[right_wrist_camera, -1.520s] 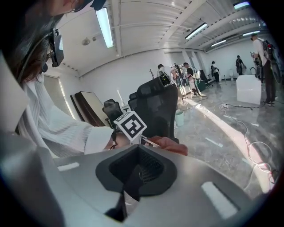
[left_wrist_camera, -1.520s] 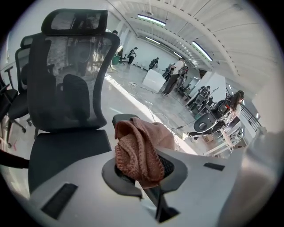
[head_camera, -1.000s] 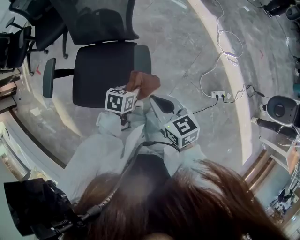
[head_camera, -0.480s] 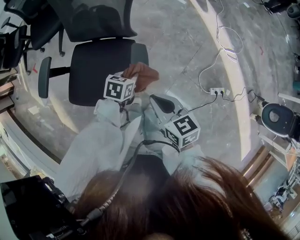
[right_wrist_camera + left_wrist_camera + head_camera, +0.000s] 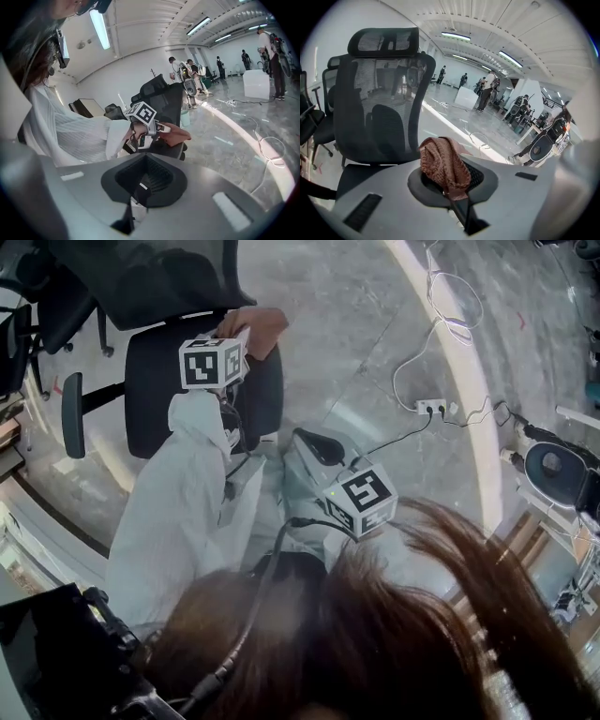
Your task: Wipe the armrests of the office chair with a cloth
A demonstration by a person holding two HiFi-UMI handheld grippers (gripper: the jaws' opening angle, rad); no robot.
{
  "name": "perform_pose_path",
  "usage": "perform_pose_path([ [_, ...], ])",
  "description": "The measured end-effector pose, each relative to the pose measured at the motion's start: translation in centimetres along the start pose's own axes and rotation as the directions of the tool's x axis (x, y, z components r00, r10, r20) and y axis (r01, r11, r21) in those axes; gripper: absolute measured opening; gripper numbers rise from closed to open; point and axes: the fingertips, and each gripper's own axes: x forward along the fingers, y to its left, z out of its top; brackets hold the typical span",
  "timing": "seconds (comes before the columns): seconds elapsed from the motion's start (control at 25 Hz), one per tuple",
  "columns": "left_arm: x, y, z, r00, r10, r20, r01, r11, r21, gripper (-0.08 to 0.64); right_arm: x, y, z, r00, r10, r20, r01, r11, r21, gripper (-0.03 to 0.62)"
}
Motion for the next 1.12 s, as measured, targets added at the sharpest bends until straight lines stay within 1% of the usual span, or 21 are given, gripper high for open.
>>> perform_pose_path([
  [0.08, 1.7, 0.1, -0.1, 0.999, -0.014, -0.046, 0.014, 1.000, -0.001, 0.037, 0.5, -1.1, 0.3, 1.000, -0.004, 0.001, 0.004, 1.000, 0.012, 0.002],
  [0.16, 2.4, -0.2, -1.2, 0.995, -0.026, -0.096, 0.025, 1.000, -0.012, 0.037, 0.7, -1.5, 0.5, 1.000, -0.006, -0.001, 0.006, 1.000, 0.017, 0.002],
  [0.28, 1.8, -0.9, -2.4, 0.995, -0.039, -0.097, 0.035, 0.999, -0.039, 0.037, 0.5, -1.5, 0.7, 1.000, -0.003, 0.003, 0.003, 1.000, 0.012, 0.002],
  [0.36, 0.6, -1.7, -3.2, 0.993, -0.060, -0.099, 0.056, 0.997, -0.048, 0.037, 0.2, -0.8, 0.7, 1.000, 0.000, 0.009, 0.000, 1.000, 0.005, 0.002],
  [0.48, -1.7, -3.1, -4.9, 0.988, -0.088, -0.130, 0.084, 0.996, -0.034, 0.037, -0.3, 0.7, 0.8, 1.000, 0.005, 0.015, -0.005, 1.000, -0.010, 0.002],
  [0.56, -2.2, -4.2, -6.2, 0.981, -0.121, -0.153, 0.115, 0.992, -0.045, 0.037, -0.2, 0.8, 1.0, 1.000, 0.011, 0.017, -0.010, 1.000, -0.019, 0.002],
  [0.68, -2.8, -5.3, -8.2, 0.973, -0.149, -0.179, 0.140, 0.988, -0.062, 0.037, 0.4, 0.9, 1.4, 0.999, 0.020, 0.025, -0.020, 0.999, -0.031, 0.002],
  [0.88, -5.5, -7.0, -12.0, 0.966, -0.160, -0.202, 0.153, 0.987, -0.050, 0.037, 0.6, 1.7, 1.6, 0.999, 0.021, 0.044, -0.019, 0.999, -0.047, 0.002],
  [1.04, -10.0, -9.2, -14.9, 0.965, -0.168, -0.200, 0.159, 0.986, -0.058, 0.037, -1.3, 4.3, 2.1, 0.997, 0.017, 0.072, -0.013, 0.998, -0.066, 0.002],
  [1.12, -11.4, -10.1, -16.0, 0.963, -0.171, -0.206, 0.163, 0.985, -0.055, 0.037, -2.0, 5.1, 2.1, 0.997, 0.016, 0.072, -0.011, 0.997, -0.073, 0.002],
])
